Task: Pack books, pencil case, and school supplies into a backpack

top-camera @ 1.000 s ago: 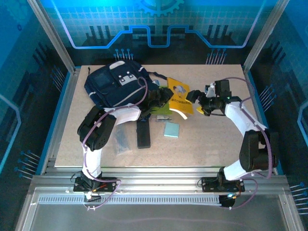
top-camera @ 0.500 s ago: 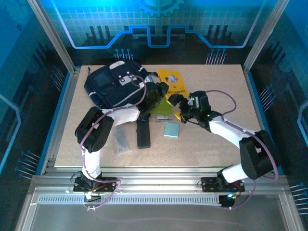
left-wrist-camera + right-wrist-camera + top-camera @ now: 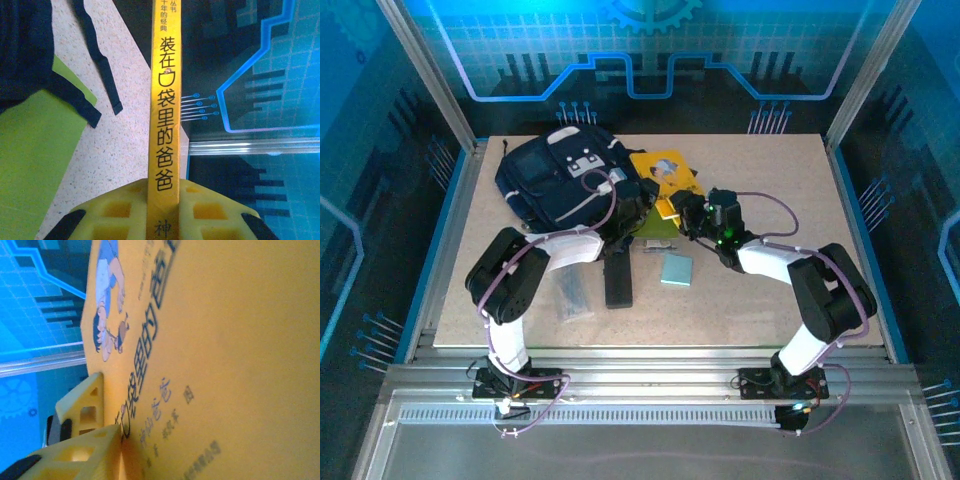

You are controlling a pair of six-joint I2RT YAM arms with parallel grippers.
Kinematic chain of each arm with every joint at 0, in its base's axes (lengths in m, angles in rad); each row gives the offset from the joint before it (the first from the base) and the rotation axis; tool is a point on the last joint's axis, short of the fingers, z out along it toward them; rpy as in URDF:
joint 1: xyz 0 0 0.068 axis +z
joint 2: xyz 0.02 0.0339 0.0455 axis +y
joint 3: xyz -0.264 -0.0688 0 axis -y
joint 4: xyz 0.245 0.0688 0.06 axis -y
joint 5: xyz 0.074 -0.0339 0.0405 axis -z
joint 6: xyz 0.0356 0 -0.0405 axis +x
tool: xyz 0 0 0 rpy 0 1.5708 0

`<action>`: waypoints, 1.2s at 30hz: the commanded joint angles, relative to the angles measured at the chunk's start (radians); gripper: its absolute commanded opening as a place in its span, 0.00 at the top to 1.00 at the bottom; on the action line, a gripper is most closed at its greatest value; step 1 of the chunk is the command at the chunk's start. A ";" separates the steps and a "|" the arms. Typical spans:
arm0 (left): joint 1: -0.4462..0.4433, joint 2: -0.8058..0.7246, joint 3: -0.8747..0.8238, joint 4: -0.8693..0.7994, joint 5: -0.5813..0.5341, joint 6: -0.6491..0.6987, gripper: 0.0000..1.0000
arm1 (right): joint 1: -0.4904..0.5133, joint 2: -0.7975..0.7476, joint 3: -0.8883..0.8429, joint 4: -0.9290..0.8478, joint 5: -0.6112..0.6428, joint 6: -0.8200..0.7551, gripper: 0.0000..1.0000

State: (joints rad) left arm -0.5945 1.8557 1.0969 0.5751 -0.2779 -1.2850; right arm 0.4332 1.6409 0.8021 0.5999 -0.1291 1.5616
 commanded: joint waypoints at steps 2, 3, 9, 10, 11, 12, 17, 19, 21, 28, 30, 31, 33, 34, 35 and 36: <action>-0.019 -0.078 -0.012 0.094 0.035 -0.003 1.00 | 0.007 -0.045 0.002 0.003 0.105 -0.038 0.76; -0.018 -0.079 -0.015 0.091 0.042 0.002 1.00 | 0.006 -0.053 0.003 -0.013 0.112 -0.047 0.88; 0.039 -0.131 -0.007 -0.057 0.185 0.131 0.51 | -0.036 -0.088 0.040 -0.124 0.070 -0.163 1.00; 0.059 -0.144 0.000 -0.113 0.216 0.169 0.45 | -0.052 -0.090 0.054 -0.150 0.042 -0.192 1.00; 0.076 -0.155 0.006 -0.160 0.245 0.208 0.44 | -0.064 -0.090 0.069 -0.177 0.013 -0.220 1.00; 0.096 -0.167 0.017 -0.222 0.278 0.254 0.40 | -0.080 -0.089 0.086 -0.214 -0.021 -0.250 1.00; 0.203 -0.189 0.093 -0.507 0.389 0.493 0.31 | -0.144 -0.084 0.144 -0.324 -0.160 -0.395 1.00; 0.247 -0.163 0.157 -0.631 0.435 0.607 0.31 | -0.164 -0.088 0.161 -0.410 -0.198 -0.461 1.00; 0.275 -0.118 0.247 -0.778 0.432 0.716 0.30 | -0.175 -0.099 0.170 -0.464 -0.221 -0.513 1.00; 0.306 0.085 0.509 -1.079 0.335 0.995 0.26 | -0.190 -0.158 0.214 -0.648 -0.254 -0.671 1.00; 0.306 0.145 0.572 -1.141 0.316 1.046 0.25 | -0.190 -0.171 0.228 -0.704 -0.253 -0.709 1.00; 0.306 0.178 0.610 -1.173 0.296 1.064 0.24 | -0.191 -0.177 0.233 -0.730 -0.253 -0.728 1.00; 0.308 0.234 0.663 -1.224 0.258 1.097 0.23 | -0.193 -0.186 0.237 -0.763 -0.250 -0.750 1.00; 0.308 0.260 0.689 -1.240 0.247 1.107 0.22 | -0.195 -0.191 0.236 -0.771 -0.250 -0.756 1.00; 0.309 0.278 0.706 -1.252 0.243 1.114 0.22 | -0.197 -0.193 0.233 -0.775 -0.251 -0.758 1.00; 0.309 0.297 0.725 -1.261 0.239 1.122 0.21 | -0.198 -0.194 0.230 -0.775 -0.253 -0.758 1.00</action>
State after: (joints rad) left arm -0.2913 2.1128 1.7599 -0.5568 0.0105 -0.2539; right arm 0.2523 1.4845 0.9951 -0.1501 -0.3531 0.8692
